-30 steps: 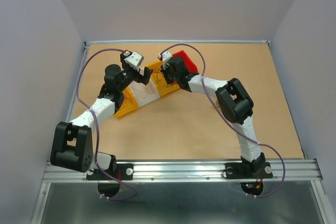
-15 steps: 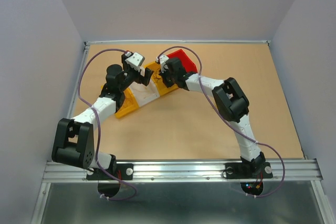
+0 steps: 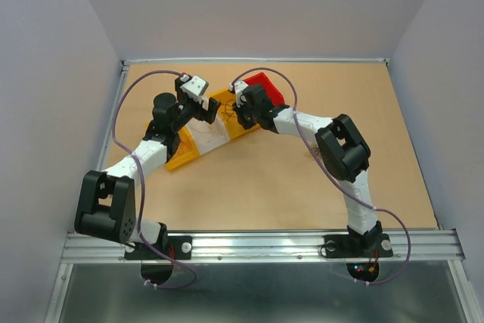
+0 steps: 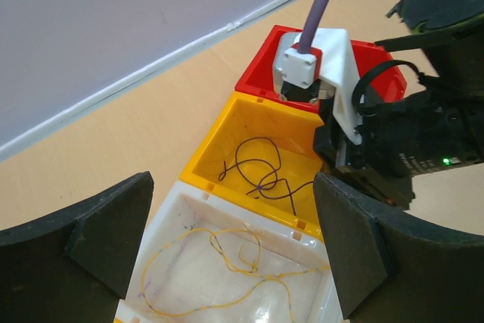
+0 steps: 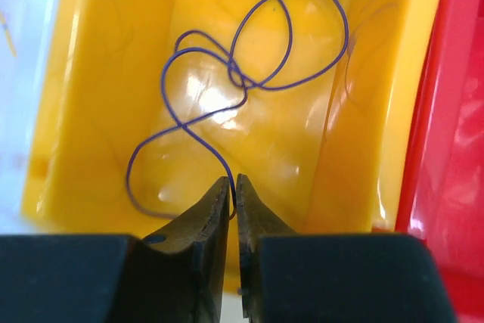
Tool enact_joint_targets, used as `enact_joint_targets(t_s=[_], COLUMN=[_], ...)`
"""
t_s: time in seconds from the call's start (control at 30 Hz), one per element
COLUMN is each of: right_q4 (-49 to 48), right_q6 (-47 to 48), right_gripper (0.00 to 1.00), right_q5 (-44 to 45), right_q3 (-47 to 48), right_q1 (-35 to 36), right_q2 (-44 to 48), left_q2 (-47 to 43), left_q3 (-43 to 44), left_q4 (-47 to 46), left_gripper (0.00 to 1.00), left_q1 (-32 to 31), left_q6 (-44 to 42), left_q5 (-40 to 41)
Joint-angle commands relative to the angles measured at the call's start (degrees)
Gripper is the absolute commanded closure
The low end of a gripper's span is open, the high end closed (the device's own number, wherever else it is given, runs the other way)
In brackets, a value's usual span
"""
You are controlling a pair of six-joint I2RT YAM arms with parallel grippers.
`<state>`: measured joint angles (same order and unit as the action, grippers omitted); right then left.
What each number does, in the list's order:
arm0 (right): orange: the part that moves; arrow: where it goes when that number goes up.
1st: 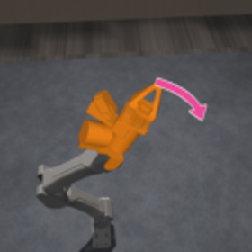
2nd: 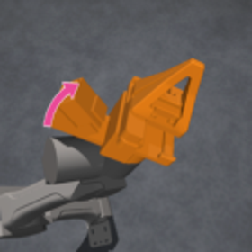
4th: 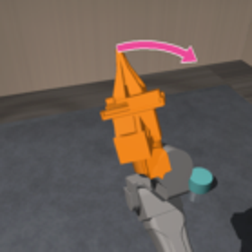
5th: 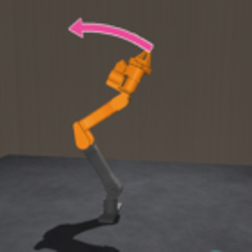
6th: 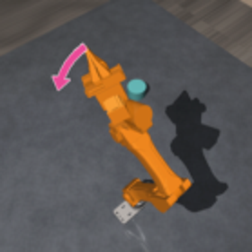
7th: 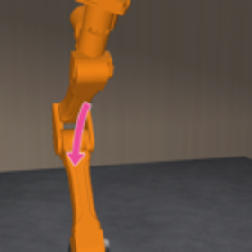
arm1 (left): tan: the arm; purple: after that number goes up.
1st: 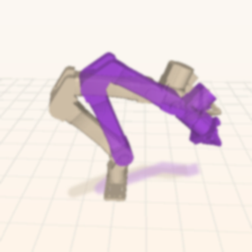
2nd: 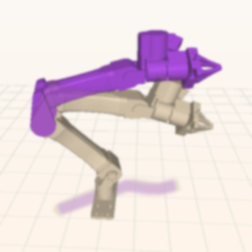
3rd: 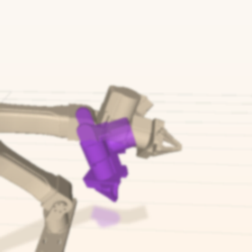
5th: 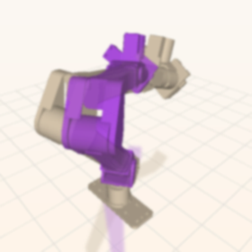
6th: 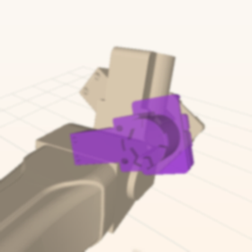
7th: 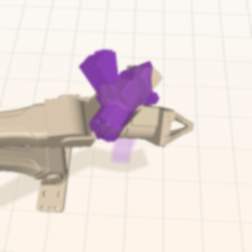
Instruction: Untangle the cables
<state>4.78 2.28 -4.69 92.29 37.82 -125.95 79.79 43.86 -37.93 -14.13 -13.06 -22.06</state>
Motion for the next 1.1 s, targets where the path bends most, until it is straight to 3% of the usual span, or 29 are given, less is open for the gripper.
enact_joint_targets(t_s=[0.0, 0.13, 0.27, 0.53, 0.8, 0.87, 0.9, 0.97, 1.07], right_q4=[1.1, 1.1, 1.1, 6.0, 9.2, 9.0, 9.0, 7.8, 6.0], right_q6=[0.0, 0.4, 0.0, 1.2, 1.9, 1.6, 1.2, 0.2, -1.2], right_gripper=[0.83, 0.82, 0.7, 0.7, 0.71, 0.58, 0.42, 0.33, 0.3], right_q5=[2.6, 2.7, 3.7, 0.6, 2.9, 3.3, 3.8, 4.4, 7.0], right_q3=[-5.7, -8.6, -8.3, -7.8, -8.7, -9.7, -9.9, -10.2, -9.5], right_q1=[2.4, 2.6, 2.6, 3.4, 4.8, 4.8, 4.9, 4.8, 4.8], right_q2=[6.8, 9.1, 9.0, 8.1, 8.3, 10.0, 10.6, 12.2, 13.1], left_q2=[-1.3, -1.2, -1.1, -0.7, -0.7, -0.7, -0.8, -0.7, -0.6], left_q3=[1.3, 1.3, 1.4, 1.5, 1.7, 1.6, 1.6, 1.7, 1.7], left_q4=[-2.5, -2.4, -2.4, -2.2, -2.1, -2.1, -2.1, -2.1, -2.1], left_gripper=[0.01, 0.01, 0.01, 0.01, 0.01, 0.01, 0.01, 0.01, 0.01], left_q1=[0.2, 0.2, 0.2, 0.2, 0.2, 0.2, 0.2, 0.2, 0.2], left_q6=[-0.8, -0.7, -0.8, -0.7, -0.9, -0.9, -1.0, -0.9, -1.0], left_q5=[-0.1, -0.1, 0.0, -0.2, -0.3, -0.3, -0.2, -0.3, -0.3])
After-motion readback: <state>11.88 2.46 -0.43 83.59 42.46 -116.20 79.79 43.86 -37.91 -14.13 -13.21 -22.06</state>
